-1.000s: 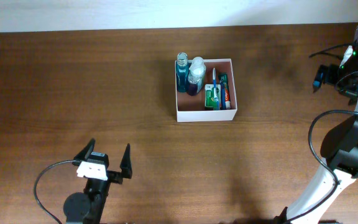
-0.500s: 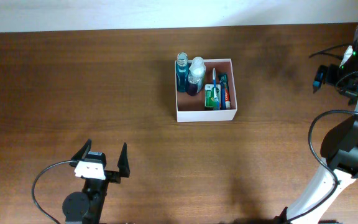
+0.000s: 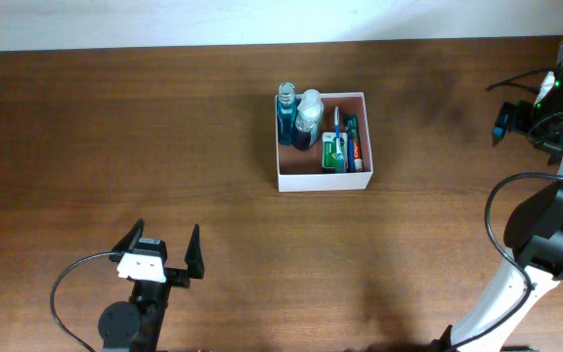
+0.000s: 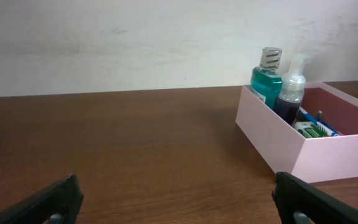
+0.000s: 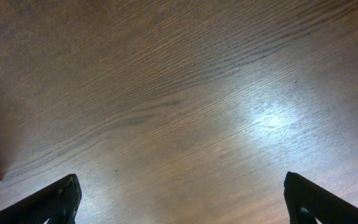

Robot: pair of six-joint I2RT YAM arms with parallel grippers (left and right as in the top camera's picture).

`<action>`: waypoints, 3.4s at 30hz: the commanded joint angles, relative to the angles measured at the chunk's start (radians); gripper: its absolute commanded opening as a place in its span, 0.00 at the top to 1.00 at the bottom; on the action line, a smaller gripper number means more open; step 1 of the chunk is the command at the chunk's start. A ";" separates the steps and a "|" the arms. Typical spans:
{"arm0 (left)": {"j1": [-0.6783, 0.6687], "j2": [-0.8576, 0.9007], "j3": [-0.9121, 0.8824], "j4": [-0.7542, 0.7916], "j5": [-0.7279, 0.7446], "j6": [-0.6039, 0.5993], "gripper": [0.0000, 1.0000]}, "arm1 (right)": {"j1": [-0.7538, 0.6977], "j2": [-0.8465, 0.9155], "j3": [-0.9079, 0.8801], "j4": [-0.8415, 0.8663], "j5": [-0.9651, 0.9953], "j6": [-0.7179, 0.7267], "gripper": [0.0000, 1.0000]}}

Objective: Pack container

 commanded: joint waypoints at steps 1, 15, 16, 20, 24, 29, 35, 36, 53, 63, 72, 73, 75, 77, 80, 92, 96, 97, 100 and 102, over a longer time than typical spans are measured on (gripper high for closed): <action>0.005 -0.010 -0.001 -0.008 -0.008 -0.010 0.01 | 0.003 -0.036 -0.004 0.000 0.012 0.011 0.01; 0.005 -0.010 -0.001 -0.008 -0.008 -0.010 0.01 | 0.003 -0.036 -0.004 0.000 0.013 0.011 0.01; 0.005 -0.010 -0.001 -0.008 -0.008 -0.010 0.01 | 0.003 -0.036 -0.004 0.000 0.013 0.011 0.01; 0.005 -0.010 -0.001 -0.008 -0.008 -0.010 0.01 | 0.005 -0.035 -0.004 0.000 0.013 0.011 0.01; 0.005 -0.010 -0.001 -0.008 -0.008 -0.010 0.01 | 0.005 -0.076 -0.004 0.000 0.013 0.011 0.01; 0.005 -0.010 -0.001 -0.008 -0.008 -0.010 0.01 | 0.005 -0.187 -0.004 0.000 0.013 0.011 0.01; 0.005 -0.010 -0.001 -0.008 -0.008 -0.010 0.01 | 0.047 -0.378 -0.005 0.000 0.013 0.011 0.01; 0.005 -0.010 -0.001 -0.008 -0.008 -0.010 0.01 | 0.060 -0.411 -0.005 0.000 0.013 0.011 0.01; 0.005 -0.010 -0.001 -0.008 -0.008 -0.010 0.01 | 0.260 -1.137 -0.640 0.391 -0.026 0.095 0.01; 0.005 -0.010 -0.001 -0.008 -0.008 -0.010 0.01 | 0.261 -1.677 -1.401 0.928 -0.121 0.091 0.01; 0.005 -0.010 -0.001 -0.008 -0.008 -0.010 0.01 | 0.313 -2.012 -1.871 1.269 -0.158 0.092 0.01; 0.005 -0.010 -0.001 -0.008 -0.008 -0.010 0.01 | 0.320 -2.036 -1.903 1.298 -0.169 0.092 0.01; 0.005 -0.010 -0.001 -0.008 -0.008 -0.010 0.01 | 0.334 -2.076 -1.959 1.353 -0.191 0.091 0.01; 0.005 -0.010 -0.001 -0.008 -0.008 -0.010 0.01 | 0.346 -2.101 -1.999 1.393 -0.192 0.091 0.01; 0.005 -0.010 -0.001 -0.008 -0.008 -0.010 0.01 | 0.352 -2.140 -2.050 1.439 -0.197 0.092 0.01; 0.005 -0.010 -0.001 -0.008 -0.008 -0.010 0.01 | 0.352 -2.195 -2.099 1.508 -0.182 0.091 0.01; 0.005 -0.010 -0.001 -0.008 -0.008 -0.010 0.01 | 0.352 -2.195 -2.112 1.510 -0.160 0.091 0.01; 0.005 -0.010 -0.001 -0.008 -0.008 -0.010 0.01 | 0.352 -2.195 -2.117 1.511 -0.158 0.091 0.01; 0.005 -0.010 -0.001 -0.008 -0.008 -0.010 0.01 | 0.352 -2.195 -2.143 1.511 -0.158 0.092 0.01; 0.005 -0.010 -0.001 -0.008 -0.008 -0.010 0.01 | 0.352 -2.195 -2.165 1.520 -0.163 0.097 0.01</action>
